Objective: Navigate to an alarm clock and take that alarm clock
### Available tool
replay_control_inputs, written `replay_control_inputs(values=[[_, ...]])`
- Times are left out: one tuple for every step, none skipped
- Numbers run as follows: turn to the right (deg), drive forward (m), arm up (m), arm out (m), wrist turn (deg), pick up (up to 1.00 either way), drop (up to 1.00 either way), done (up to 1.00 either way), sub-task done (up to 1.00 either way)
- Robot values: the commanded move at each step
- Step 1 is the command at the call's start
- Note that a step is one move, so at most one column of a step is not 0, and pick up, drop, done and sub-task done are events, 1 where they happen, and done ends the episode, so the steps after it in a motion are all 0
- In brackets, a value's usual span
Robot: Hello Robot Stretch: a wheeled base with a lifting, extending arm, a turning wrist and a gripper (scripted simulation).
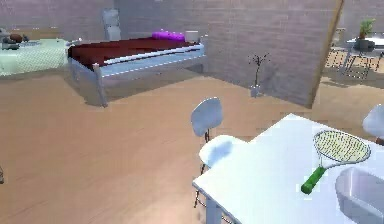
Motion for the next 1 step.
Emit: replay_control_inputs(values=[[45.0,0.0,0.0,0.0,0.0,0.0,0.0,0.0,0.0]])
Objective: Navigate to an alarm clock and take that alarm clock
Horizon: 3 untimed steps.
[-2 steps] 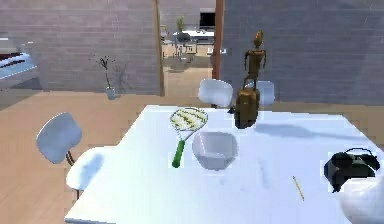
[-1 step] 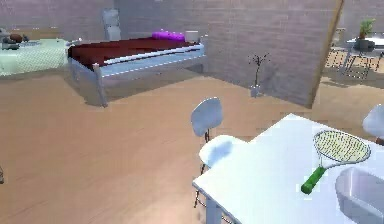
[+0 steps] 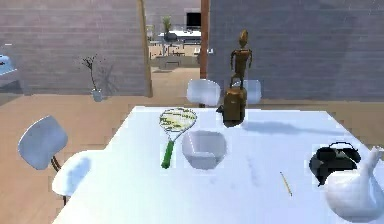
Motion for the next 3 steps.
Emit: replay_control_inputs(values=[[45.0,0.0,0.0,0.0,0.0,0.0,0.0,0.0,0.0],[0.0,0.35,0.0,0.0,0.0,0.0,0.0,0.0,0.0],[-45.0,0.0,0.0,0.0,0.0,0.0,0.0,0.0,0.0]])
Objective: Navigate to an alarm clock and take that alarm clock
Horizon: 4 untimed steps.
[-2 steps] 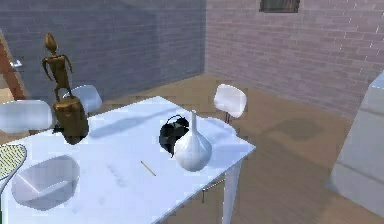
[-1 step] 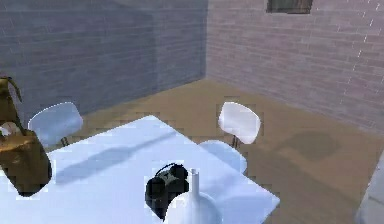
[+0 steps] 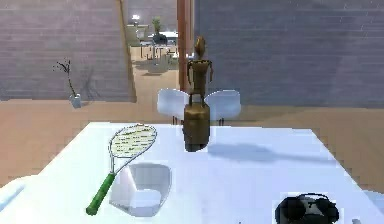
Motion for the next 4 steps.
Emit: replay_control_inputs(values=[[-45.0,0.0,0.0,0.0,0.0,0.0,0.0,0.0,0.0],[0.0,0.0,0.5,0.0,0.0,0.0,0.0,0.0,0.0],[0.0,0.0,0.38,0.0,0.0,0.0,0.0,0.0,0.0],[0.0,0.0,0.0,0.22,0.0,0.0,0.0,0.0,0.0]])
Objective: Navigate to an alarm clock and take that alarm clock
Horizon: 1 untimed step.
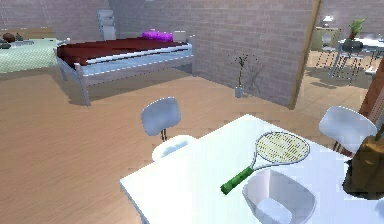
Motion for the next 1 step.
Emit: replay_control_inputs(values=[[0.0,0.0,0.0,0.0,45.0,0.0,0.0,0.0,0.0]])
